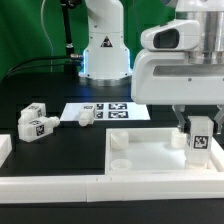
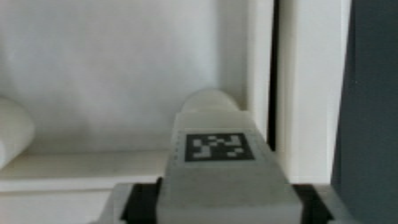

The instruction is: Assemble one leg

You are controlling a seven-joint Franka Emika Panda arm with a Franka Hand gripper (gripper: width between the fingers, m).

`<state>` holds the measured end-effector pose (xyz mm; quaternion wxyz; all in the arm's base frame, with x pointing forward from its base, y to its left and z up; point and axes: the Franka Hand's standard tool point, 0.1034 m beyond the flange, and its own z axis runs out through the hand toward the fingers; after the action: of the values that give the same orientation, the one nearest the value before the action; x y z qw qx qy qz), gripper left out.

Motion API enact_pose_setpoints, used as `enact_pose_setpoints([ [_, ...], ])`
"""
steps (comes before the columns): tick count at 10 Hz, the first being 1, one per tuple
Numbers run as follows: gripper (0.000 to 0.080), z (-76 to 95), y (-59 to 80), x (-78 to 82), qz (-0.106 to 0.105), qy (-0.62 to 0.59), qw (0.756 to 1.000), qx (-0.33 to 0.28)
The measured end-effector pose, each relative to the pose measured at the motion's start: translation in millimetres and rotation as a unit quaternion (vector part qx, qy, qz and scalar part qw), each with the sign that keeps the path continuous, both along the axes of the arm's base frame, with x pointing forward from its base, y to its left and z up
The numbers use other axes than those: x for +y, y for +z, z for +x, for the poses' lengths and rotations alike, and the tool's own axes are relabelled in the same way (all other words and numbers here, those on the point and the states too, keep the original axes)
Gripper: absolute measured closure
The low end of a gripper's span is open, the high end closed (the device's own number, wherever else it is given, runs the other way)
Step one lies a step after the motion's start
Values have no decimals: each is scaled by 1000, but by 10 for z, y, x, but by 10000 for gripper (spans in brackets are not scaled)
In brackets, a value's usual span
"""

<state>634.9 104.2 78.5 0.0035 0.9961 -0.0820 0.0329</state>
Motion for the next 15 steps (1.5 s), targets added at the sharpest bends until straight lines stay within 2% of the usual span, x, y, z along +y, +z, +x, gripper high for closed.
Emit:
enact_pose_setpoints([
  [3,515,-1,0,4,7,-101,995,-1],
  [6,515,0,-10,43,13,-270,963,-10],
  [9,514,37,-20,24,47,-459,887,-2],
  [11,514,41,-30,-11,89,-608,789,9],
  [12,514,39,-31,-8,96,-637,765,12],
  [13,514,39,-30,-1,96,-647,757,12],
  [14,413,37,-36,-1,96,-647,757,13],
  [15,413,21,-35,6,89,-618,781,15],
])
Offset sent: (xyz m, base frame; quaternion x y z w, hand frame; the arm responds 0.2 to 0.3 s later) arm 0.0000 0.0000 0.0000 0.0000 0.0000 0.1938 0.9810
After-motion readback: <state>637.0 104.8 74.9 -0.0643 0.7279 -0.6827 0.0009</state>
